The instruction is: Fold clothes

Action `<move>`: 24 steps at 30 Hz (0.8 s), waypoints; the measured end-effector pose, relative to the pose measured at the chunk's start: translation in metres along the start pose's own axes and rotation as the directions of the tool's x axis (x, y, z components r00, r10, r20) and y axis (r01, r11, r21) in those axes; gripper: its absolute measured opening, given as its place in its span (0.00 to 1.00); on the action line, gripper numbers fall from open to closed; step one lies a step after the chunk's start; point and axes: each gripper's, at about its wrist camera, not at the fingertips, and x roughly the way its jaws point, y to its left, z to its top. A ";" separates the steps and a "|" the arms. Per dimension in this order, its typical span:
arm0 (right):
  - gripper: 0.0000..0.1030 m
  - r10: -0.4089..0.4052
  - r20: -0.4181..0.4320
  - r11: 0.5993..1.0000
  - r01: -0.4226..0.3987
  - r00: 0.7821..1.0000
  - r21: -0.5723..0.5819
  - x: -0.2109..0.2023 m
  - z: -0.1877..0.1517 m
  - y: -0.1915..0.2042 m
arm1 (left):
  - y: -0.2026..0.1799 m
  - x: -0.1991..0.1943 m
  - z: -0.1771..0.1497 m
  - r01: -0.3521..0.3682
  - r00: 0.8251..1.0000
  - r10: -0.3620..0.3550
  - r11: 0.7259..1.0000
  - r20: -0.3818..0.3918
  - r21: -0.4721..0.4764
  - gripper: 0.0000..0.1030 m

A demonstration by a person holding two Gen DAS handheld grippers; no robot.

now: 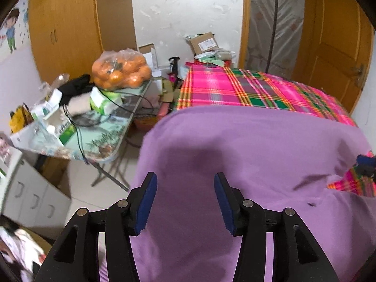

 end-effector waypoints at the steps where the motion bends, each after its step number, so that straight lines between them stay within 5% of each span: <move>1: 0.29 0.002 0.004 1.000 -0.002 1.000 0.000 0.000 0.003 -0.001 | 0.003 0.004 0.004 0.001 1.000 -0.001 1.000 -0.003 -0.001 0.51; 24: 0.29 0.035 -0.038 0.987 -0.040 0.999 -0.155 0.106 0.107 -0.036 | 0.034 0.136 0.086 0.102 0.990 -0.088 0.987 -0.112 0.125 0.51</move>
